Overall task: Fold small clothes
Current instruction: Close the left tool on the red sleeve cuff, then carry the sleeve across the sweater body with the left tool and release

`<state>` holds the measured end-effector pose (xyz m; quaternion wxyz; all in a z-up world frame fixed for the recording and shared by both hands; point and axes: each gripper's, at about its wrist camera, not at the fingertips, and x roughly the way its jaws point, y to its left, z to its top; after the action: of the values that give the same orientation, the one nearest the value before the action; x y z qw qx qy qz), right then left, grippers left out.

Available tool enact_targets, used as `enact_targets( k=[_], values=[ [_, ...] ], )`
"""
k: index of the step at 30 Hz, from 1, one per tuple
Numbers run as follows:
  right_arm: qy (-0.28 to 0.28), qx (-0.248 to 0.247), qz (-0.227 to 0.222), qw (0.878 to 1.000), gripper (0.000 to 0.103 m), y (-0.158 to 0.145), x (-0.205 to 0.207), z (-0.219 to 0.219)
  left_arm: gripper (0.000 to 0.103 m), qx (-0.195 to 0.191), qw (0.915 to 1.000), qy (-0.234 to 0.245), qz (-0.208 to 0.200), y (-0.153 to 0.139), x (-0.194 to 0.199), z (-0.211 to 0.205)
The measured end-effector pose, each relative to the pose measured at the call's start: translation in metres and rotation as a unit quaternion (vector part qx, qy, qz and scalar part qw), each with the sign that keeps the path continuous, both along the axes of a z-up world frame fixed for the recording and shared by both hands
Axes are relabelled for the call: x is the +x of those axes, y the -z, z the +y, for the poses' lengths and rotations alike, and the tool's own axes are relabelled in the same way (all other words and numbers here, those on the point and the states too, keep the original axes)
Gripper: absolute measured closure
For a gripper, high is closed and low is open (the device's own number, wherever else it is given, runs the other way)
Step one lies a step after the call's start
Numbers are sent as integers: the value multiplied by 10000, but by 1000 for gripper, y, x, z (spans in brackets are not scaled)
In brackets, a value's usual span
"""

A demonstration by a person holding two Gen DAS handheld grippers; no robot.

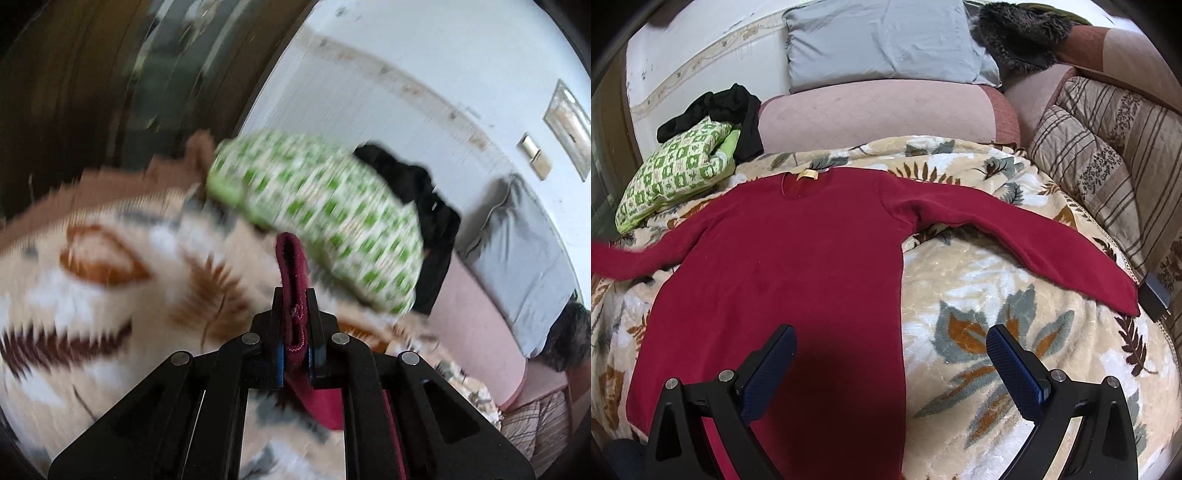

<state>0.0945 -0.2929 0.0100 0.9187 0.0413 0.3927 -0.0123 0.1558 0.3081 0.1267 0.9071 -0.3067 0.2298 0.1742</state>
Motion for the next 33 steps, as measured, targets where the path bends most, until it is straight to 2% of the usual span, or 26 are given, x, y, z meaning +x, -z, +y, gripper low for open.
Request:
enact_targets(
  k=[2,4,7,12,16,19,20,21,22,23,24,26,30,33],
  values=[
    [33,83,-2,10000,1,-1,-1,-3,96,188,9998,79,-2,-15,14,-1],
    [68,130,-26,9999,1,-2,-2,-5,96,165,9991,381,-3,-19,32,-8],
    [153,115,-86,9998,1,-5,-4,-8,96,119,9949,988,144,-4,58,-39],
    [405,516,-109,9978,1,-21,14,-15,96,-66,9821,1877,127,23,100,-124],
    [605,835,-340,9941,1,-36,46,-22,96,-62,9625,2708,125,36,128,-225],
    [722,481,-560,9947,1,-22,47,-32,96,264,9420,3343,140,46,140,-310],
    [897,347,-344,9948,1,-11,47,-39,96,408,9349,3521,174,53,144,-339],
    [1170,457,112,9920,1,1,52,-51,96,487,9298,3643,212,59,146,-360],
    [1234,768,258,9890,5,7,54,-60,96,536,9245,3765,274,68,151,-383],
    [1232,1072,275,9862,7,10,55,-69,96,542,9213,3835,332,76,155,-398],
    [1241,1106,299,9856,7,10,56,-73,96,507,9173,3924,440,87,160,-417],
    [1169,939,267,9883,7,5,56,-76,96,492,9113,4041,612,104,167,-443],
    [1238,933,-27,9879,7,-10,44,-87,96,534,8960,4337,786,128,167,-488],
    [1381,1024,-157,9850,7,-15,40,-96,96,533,8922,4398,878,139,165,-501]
  ],
)
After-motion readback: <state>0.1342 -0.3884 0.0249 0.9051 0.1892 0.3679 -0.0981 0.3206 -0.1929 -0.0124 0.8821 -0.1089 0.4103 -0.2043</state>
